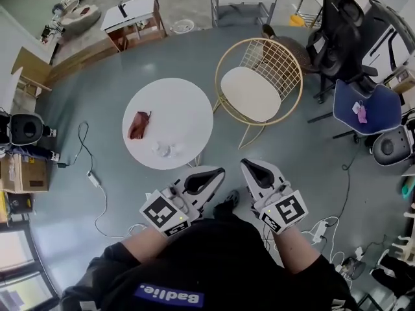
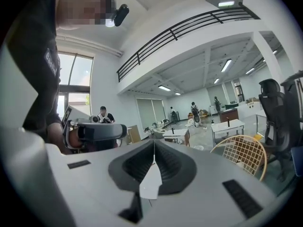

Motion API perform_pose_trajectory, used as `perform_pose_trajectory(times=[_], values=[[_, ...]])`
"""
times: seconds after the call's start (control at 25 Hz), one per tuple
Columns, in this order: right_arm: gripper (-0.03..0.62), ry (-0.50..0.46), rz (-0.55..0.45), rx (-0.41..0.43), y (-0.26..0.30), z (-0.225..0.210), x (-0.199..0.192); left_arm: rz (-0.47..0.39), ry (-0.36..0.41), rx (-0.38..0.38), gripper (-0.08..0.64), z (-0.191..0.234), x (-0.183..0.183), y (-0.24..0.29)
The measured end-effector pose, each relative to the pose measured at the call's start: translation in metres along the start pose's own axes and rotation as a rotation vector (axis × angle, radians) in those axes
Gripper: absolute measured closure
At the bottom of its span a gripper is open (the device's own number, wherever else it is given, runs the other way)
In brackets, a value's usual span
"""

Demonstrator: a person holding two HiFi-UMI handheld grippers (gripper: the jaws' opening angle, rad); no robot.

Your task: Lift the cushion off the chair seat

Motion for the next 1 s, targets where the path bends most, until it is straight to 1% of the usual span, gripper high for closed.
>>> perform_pose_trajectory(times=[0.12,0.24,0.44,0.64,0.84,1.0], values=[[0.565,-0.012,0.025,0.029,0.006,-0.027,-0.004,0.000,0.002,0.027,0.557,0.005,-0.003,0.019],[0.565,-0.022,0.036,0.027,0.016,-0.046,-0.004,0.007,-0.004,0.037,0.557,0.013,-0.008,0.032],[0.565,-0.046,0.065,-0.013,0.035,-0.061,-0.018,0.013,-0.038,0.043,0.557,0.037,-0.026,0.045],[0.565,-0.064,0.110,-0.058,0.064,-0.063,-0.040,0.017,-0.062,0.027,0.557,0.070,-0.042,0.049],[0.565,-0.092,0.151,-0.095,0.087,-0.085,-0.072,0.028,-0.077,0.023,0.557,0.103,-0.072,0.067],[0.565,-0.123,0.195,-0.126,0.106,-0.103,-0.098,0.045,-0.106,0.036,0.557,0.125,-0.097,0.077]])
Point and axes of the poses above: the fingertips, and each gripper's own axes: y forward along the fingers, z to its left, x out of its top, the point moved 9 cm from there along -y, backward along the fingers, and after that the axes turned 4 degrees about z, right-handed, at the moved point
